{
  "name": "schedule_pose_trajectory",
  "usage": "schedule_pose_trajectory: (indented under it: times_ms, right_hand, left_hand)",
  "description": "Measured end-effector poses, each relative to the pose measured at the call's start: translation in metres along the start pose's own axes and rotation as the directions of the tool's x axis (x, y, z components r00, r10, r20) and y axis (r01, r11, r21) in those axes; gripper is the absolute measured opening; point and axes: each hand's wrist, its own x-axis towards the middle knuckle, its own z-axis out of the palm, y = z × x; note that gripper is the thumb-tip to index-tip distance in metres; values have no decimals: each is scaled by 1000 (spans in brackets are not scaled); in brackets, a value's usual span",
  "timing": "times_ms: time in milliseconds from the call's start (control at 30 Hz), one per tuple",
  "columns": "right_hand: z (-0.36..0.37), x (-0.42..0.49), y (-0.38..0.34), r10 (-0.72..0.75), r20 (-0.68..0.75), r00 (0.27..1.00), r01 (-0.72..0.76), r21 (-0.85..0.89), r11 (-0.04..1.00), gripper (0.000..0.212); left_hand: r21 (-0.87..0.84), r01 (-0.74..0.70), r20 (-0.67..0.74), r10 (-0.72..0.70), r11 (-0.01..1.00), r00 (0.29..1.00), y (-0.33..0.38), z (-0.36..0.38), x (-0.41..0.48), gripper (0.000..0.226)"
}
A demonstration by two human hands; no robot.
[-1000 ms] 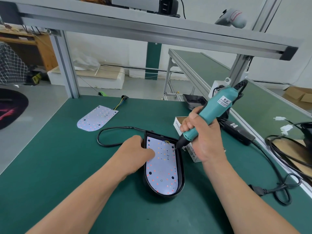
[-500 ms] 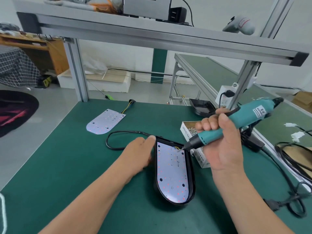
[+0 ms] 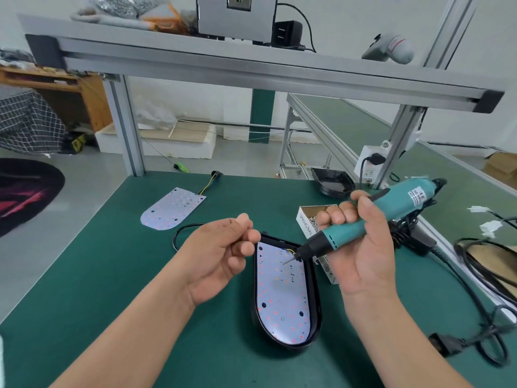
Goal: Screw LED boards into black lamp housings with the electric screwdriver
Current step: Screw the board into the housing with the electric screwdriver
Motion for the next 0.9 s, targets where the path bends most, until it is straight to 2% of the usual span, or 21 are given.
schedule_pose_trajectory:
  times_ms: [200, 333, 467, 633, 900]
  right_hand:
    - [9, 0, -13, -41, 24, 999, 38, 90, 995, 15]
    - [16, 1, -14, -59, -7, 998, 60, 106, 993, 18]
    - [21, 3, -14, -61, -44, 997, 66, 137, 988, 12]
    - [25, 3, -11, -53, -41, 998, 59, 152, 987, 12]
    - [23, 0, -11, -37, -22, 999, 40, 135, 990, 16]
  left_hand:
    - [26, 88, 171, -91, 996, 981, -5, 9, -9, 15]
    - [76, 67, 153, -78, 995, 985, -7, 11, -9, 17]
    - [161, 28, 160, -54, 987, 986, -8, 11, -10, 22]
    - [259, -14, 184, -35, 966, 982, -12, 15, -13, 19]
    - [228, 6, 166, -45, 974, 985, -13, 20, -15, 17]
